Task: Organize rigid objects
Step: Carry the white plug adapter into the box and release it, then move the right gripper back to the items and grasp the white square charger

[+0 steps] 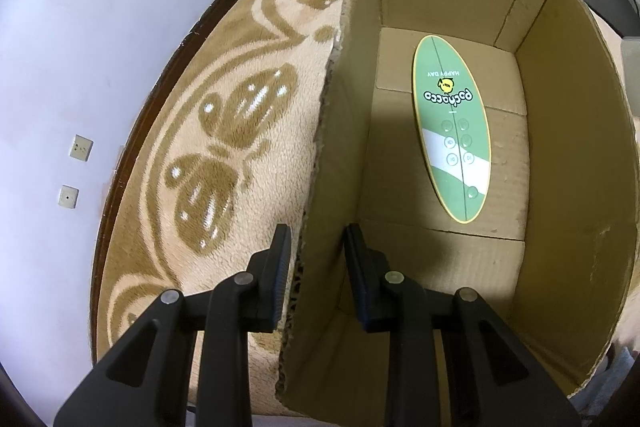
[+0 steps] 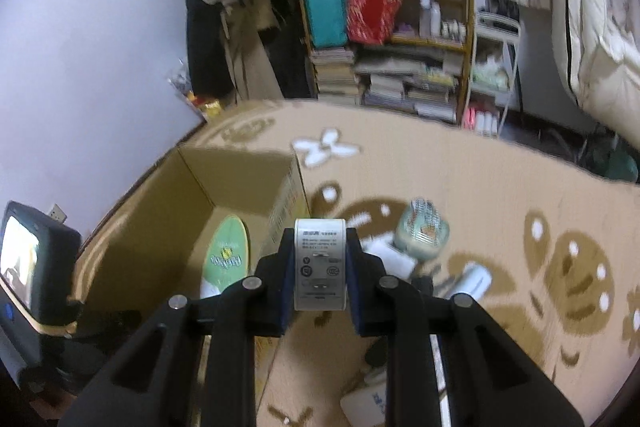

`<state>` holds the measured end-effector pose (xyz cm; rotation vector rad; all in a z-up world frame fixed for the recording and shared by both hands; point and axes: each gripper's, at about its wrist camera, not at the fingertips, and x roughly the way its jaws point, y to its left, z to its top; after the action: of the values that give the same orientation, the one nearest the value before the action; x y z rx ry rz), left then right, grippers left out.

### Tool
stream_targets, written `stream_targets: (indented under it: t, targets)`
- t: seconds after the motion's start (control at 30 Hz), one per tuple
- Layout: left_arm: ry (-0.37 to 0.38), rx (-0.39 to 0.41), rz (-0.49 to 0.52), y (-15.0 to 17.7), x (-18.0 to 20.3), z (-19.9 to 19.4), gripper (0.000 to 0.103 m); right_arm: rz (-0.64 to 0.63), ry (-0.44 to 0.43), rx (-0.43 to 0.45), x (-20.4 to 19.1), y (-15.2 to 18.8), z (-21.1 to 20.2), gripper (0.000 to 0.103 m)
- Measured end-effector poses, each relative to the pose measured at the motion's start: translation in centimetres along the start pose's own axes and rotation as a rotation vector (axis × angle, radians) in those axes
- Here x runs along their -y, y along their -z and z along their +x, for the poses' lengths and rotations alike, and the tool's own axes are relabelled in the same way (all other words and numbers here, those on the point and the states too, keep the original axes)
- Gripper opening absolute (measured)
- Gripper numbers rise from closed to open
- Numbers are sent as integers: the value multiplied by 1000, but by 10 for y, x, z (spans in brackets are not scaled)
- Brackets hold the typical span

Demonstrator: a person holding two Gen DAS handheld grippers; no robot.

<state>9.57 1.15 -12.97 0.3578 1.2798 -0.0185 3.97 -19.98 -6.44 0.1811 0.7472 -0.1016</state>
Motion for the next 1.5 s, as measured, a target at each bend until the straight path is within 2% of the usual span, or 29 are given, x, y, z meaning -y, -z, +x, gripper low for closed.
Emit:
stream_targets:
  t: [0.27, 0.47, 0.83, 0.97, 1.03, 1.07, 1.2, 1.27, 1.3, 1.43, 1.5]
  targets:
    - [-5, 3, 3, 0, 0, 2, 27, -16, -104, 57, -24, -14, -12, 24]
    - [-3, 2, -7, 0, -1, 2, 27, -73, -173, 54, -49, -7, -18, 24]
    - [10, 7, -19, -1, -5, 1, 27, -80, -191, -60, -54, 12, 3, 24]
    - [30, 7, -37, -1, -7, 0, 26, -93, -161, -38, -51, 13, -2, 24]
    - [3, 12, -33, -1, -7, 0, 26, -96, -159, -26, -50, 11, -6, 25]
    - [4, 11, -33, 0, -7, 0, 26, -94, -156, -23, -50, 10, -8, 31]
    - [6, 10, -32, -1, -8, 0, 26, -78, -122, -14, -40, 5, -11, 72]
    - [0, 9, -26, 0, -7, 0, 26, -76, -94, -9, -34, 2, -10, 85]
    - [-2, 9, -24, 0, -7, 1, 26, -76, -84, -12, -31, 1, -10, 89]
    - [-2, 9, -27, -1, -7, 1, 27, -43, -64, -24, -15, -4, -5, 93]
    - [-9, 13, -27, -1, -6, 0, 27, -22, -62, -36, -6, -5, 0, 99]
